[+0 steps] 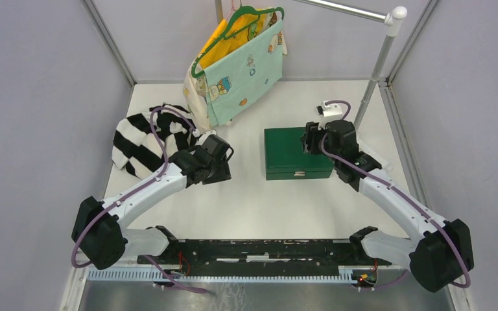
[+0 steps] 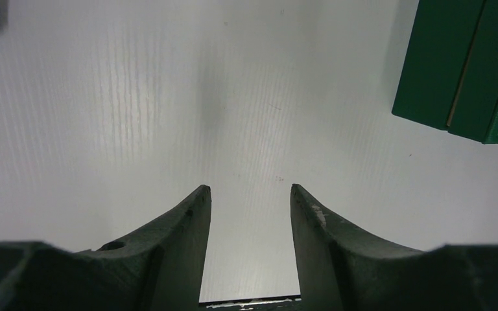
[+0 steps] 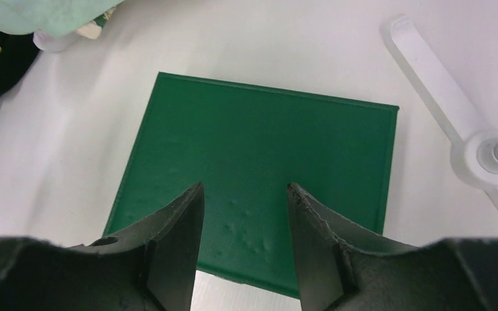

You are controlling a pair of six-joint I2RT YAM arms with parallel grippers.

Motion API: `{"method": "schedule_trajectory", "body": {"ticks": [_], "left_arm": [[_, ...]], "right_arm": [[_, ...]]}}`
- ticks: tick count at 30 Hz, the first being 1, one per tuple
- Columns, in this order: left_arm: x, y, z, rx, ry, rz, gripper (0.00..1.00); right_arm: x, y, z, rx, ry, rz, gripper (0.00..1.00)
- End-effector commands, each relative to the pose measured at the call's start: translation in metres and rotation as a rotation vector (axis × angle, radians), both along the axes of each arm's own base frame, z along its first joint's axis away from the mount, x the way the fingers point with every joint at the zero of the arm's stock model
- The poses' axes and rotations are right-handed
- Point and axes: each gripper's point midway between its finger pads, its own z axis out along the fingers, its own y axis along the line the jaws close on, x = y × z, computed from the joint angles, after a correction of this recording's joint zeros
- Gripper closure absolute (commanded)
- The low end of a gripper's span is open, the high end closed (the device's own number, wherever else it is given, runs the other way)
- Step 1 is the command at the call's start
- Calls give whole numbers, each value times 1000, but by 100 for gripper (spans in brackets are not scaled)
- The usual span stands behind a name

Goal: Organize the mixed jewelry

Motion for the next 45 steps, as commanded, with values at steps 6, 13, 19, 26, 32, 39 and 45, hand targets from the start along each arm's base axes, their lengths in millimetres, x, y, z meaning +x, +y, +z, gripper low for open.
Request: {"method": "schedule_trajectory", "body": {"ticks": [6, 13, 19, 26, 32, 39, 45], "left_arm": [[18, -20, 14, -50, -69, -9, 45], [16, -20, 7, -54, -60, 3, 44], [13, -18, 3, -41, -43, 0, 44], [19, -18, 21, -46, -100, 1, 44], [32, -15, 69, -70, -253, -24, 44], [46, -7, 141, -52, -437, -61, 42], [46, 8, 186, -74, -596, -44, 40]], "right_arm": [[3, 3, 13, -92, 26, 50, 46], [-9, 14, -53, -129, 220, 13, 47], [-46, 13, -145, -263, 447, 26, 50], [0, 35, 53, -79, -53, 11, 44], [-7, 12, 138, -28, -296, -43, 34], [-29, -34, 137, -67, -363, -177, 21], [-49, -68, 106, -104, -340, -279, 6]]}}
